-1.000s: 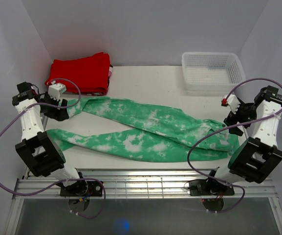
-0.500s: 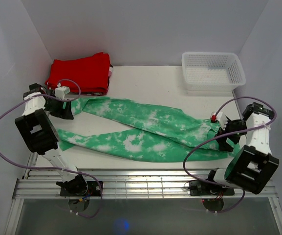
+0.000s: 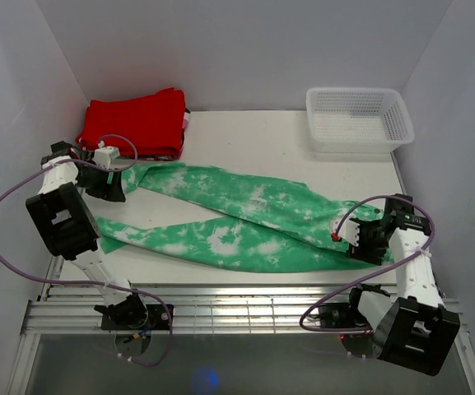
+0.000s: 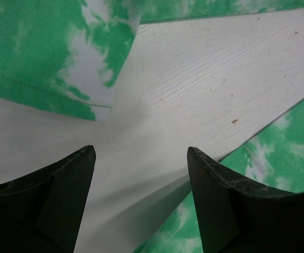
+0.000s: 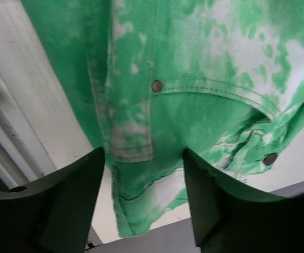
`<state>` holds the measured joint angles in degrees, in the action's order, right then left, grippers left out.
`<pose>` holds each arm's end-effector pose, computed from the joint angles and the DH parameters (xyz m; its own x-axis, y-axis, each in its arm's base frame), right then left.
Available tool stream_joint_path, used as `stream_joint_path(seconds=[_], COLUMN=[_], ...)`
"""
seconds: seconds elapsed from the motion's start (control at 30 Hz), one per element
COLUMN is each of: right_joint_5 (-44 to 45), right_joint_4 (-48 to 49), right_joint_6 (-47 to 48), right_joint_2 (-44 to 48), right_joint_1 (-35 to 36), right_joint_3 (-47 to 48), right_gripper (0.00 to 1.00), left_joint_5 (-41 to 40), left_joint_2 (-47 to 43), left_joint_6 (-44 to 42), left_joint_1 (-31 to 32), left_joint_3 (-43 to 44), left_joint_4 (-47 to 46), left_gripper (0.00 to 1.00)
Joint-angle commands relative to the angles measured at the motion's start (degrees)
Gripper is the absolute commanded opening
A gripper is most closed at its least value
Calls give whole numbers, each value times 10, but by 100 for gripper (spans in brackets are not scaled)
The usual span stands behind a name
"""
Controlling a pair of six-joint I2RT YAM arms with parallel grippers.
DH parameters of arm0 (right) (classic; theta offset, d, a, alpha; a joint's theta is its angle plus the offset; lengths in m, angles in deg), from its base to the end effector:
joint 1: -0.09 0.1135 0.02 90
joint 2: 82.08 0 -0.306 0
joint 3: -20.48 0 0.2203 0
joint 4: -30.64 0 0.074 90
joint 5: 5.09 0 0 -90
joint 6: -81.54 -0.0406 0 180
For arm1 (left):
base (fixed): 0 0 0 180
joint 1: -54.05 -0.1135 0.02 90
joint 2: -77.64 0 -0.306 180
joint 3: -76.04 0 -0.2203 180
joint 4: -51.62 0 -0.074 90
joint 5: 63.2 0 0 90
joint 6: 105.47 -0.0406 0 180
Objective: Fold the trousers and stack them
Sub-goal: Flatten the trousers out
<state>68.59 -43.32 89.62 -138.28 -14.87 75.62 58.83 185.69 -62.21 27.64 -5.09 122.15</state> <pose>0.0988 -0.0146 0.2546 -0.0446 -0.9716 -0.2324 -0.9490 0.1139 -0.2941 0.3245 0.1371 0.2626 -0.8167 0.2837 -0.5024 0.4415 0.8679 -0.2275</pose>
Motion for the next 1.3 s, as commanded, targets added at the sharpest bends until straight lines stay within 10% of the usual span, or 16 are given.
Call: stream_joint_path(seconds=[0.0, 0.3, 0.5, 0.83, 1.27], right_joint_5=[25, 22, 16, -1, -71], right_joint_4=[97, 108, 117, 150, 223], right_joint_6=[-47, -102, -126, -168, -191], right_joint_2=[-14, -40, -44, -49, -65], right_joint_1=[17, 19, 19, 2, -132], right_joint_3=[1, 52, 83, 137, 181], right_gripper=[63, 9, 8, 8, 8], left_joint_5=[20, -35, -120, -166, 16], left_joint_2=[-15, 14, 63, 28, -6], left_joint_6=[-21, -76, -56, -30, 19], left_joint_1=[4, 47, 74, 62, -43], left_joint_3=[-3, -42, -48, -45, 250], left_joint_4=[-13, -136, -203, -219, 156], left_gripper=[81, 82, 68, 0, 0])
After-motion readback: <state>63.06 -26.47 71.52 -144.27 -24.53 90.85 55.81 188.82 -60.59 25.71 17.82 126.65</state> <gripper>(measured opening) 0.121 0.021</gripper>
